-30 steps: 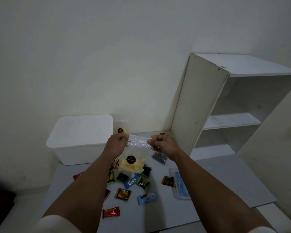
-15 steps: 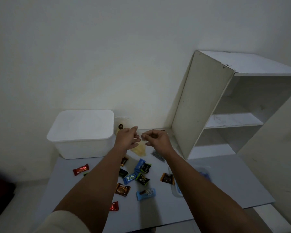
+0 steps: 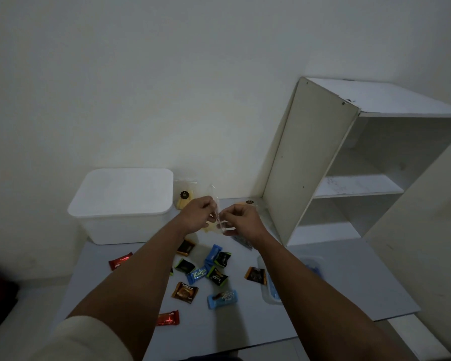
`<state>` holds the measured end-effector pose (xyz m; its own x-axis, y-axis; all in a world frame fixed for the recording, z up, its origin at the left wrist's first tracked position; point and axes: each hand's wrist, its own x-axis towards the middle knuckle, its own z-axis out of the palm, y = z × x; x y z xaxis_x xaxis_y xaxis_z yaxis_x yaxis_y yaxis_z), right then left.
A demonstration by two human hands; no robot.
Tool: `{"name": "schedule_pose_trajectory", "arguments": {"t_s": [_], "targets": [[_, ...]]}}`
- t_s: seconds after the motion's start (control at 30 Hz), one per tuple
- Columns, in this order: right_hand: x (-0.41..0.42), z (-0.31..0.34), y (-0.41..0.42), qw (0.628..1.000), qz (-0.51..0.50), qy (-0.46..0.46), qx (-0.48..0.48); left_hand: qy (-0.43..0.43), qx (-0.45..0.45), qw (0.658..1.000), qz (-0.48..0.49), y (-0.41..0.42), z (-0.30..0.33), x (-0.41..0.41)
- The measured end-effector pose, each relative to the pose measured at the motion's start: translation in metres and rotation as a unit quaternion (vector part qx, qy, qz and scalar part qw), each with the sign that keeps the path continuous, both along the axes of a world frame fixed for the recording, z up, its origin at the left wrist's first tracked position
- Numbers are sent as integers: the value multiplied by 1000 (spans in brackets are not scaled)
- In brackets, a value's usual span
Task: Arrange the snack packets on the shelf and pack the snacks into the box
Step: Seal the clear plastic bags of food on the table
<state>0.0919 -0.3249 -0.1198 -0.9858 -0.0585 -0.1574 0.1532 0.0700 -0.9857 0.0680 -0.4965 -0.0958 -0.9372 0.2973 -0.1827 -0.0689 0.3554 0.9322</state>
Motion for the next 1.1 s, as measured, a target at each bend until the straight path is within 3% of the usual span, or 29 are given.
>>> {"name": "schedule_pose_trajectory", "arguments": {"t_s": [0.17, 0.4, 0.53, 0.77, 1.1], "targets": [[-2, 4, 0, 1000, -4, 15, 22, -8, -42, 998, -49, -2, 5, -5], [-4, 9, -5, 998, 48, 32, 29, 21, -50, 999, -1, -1, 6, -15], [-9, 9, -11, 999, 11, 6, 30, 58, -56, 997, -8, -1, 3, -18], [-13, 9, -9, 1000, -11, 15, 15, -24, 58, 998, 27, -7, 8, -18], [-9, 7, -10, 998, -42, 51, -9, -14, 1, 999, -31, -6, 9, -19]]}}
